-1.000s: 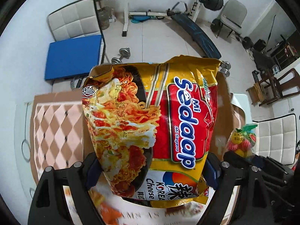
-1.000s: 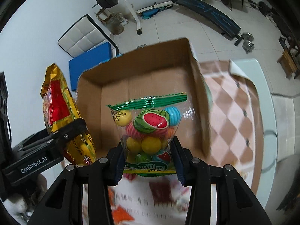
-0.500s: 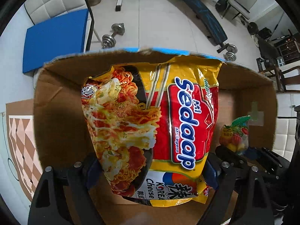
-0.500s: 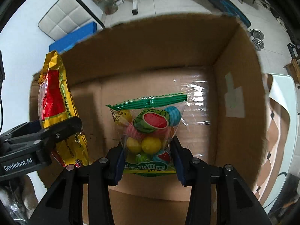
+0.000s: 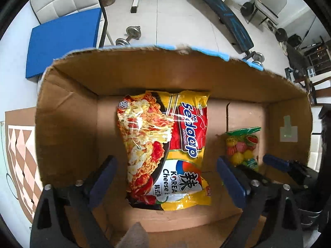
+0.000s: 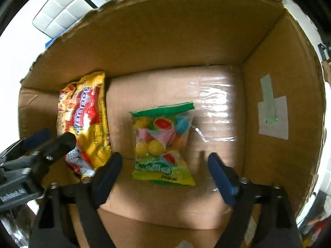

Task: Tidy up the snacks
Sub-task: 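Release the noodle pack with left tool while right tool releases the candy bag in the box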

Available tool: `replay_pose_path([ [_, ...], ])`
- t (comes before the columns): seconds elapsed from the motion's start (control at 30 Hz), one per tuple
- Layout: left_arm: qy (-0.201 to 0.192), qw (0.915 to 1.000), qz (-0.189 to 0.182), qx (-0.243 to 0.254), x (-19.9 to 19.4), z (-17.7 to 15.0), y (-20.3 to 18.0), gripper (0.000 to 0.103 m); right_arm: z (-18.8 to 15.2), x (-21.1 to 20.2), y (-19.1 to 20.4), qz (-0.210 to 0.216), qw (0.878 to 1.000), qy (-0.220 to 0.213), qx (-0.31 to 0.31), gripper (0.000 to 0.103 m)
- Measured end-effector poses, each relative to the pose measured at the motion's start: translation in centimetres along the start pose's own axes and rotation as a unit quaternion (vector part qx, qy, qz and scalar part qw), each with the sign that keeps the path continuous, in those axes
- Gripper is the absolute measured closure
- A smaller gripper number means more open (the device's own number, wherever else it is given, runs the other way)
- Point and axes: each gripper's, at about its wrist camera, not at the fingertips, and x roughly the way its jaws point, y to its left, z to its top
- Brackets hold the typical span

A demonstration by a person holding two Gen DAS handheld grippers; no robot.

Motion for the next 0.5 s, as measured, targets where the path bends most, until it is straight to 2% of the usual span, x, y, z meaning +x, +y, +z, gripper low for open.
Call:
replay_pose_path([
  [0.23,-0.025,0.9996,0.013,-0.005,-1.6,-1.6,0.5,0.006,-1.7,-1.6,2.1,-0.039,0.999,-0.015,-0.025,0.010],
  [0.27,-0.034,0.9993,0.014,-0.004,-2.1,-2.0,0.5,0.006,-3.0,-2.2,3.7,-0.046,0.998,-0.022,-0.030,0.010],
  [0.5,-0.097,0.9947,0.033,-0.006,-5.4,-6.8,0.3,0.006,-6.6,-6.0,5.6,-0.074,0.993,-0.082,-0.047,0.010],
])
